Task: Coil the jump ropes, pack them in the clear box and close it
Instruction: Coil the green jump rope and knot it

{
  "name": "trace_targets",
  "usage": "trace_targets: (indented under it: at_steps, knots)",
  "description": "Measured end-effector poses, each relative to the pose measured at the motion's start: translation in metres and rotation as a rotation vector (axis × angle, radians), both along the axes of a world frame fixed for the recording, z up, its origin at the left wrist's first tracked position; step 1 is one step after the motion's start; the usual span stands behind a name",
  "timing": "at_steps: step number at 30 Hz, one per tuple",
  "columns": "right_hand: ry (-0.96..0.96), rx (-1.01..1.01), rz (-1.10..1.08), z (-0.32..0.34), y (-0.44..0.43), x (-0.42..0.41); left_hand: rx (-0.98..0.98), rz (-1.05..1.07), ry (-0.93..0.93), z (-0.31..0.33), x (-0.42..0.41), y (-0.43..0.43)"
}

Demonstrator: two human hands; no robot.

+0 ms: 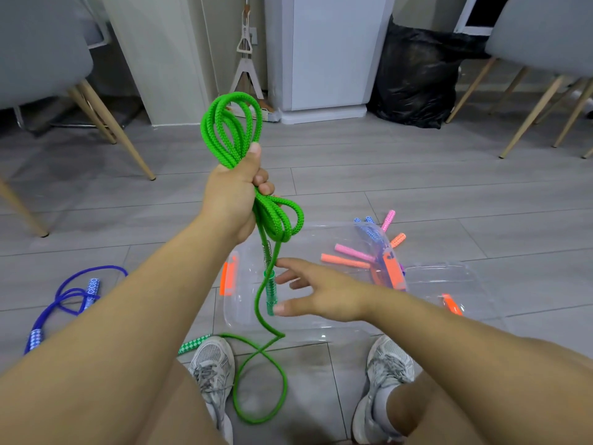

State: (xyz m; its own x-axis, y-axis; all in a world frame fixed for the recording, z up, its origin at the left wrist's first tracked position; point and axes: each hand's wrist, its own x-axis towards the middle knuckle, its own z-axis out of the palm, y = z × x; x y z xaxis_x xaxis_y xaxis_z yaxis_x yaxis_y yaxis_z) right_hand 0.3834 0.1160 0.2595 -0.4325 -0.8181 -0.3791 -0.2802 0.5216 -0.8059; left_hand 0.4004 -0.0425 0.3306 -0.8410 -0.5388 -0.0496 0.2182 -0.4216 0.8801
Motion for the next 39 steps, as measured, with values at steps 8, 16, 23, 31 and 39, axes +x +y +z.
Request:
trace_targets:
  at_steps: [8,16,23,31,39]
  knots:
    - [0.171,-0.148,-0.247,-0.01,-0.018,-0.013,-0.02,0.021,0.005,0.002,-0.002,0.003]
    - [0.097,-0.019,-0.24,-0.025,0.043,-0.052,-0.15,0.157,-0.098,-0.001,0.008,-0.031]
    - [0.184,0.13,-0.337,-0.026,0.087,-0.07,-0.276,0.342,-0.135,-0.003,0.02,-0.063]
    - [0.214,-0.186,-0.191,0.037,0.046,-0.045,-0.578,0.147,-0.297,-0.015,0.018,-0.036]
    - [0.092,-0.438,-0.372,0.066,-0.008,-0.038,-0.754,-0.092,-0.265,-0.022,0.01,0.006]
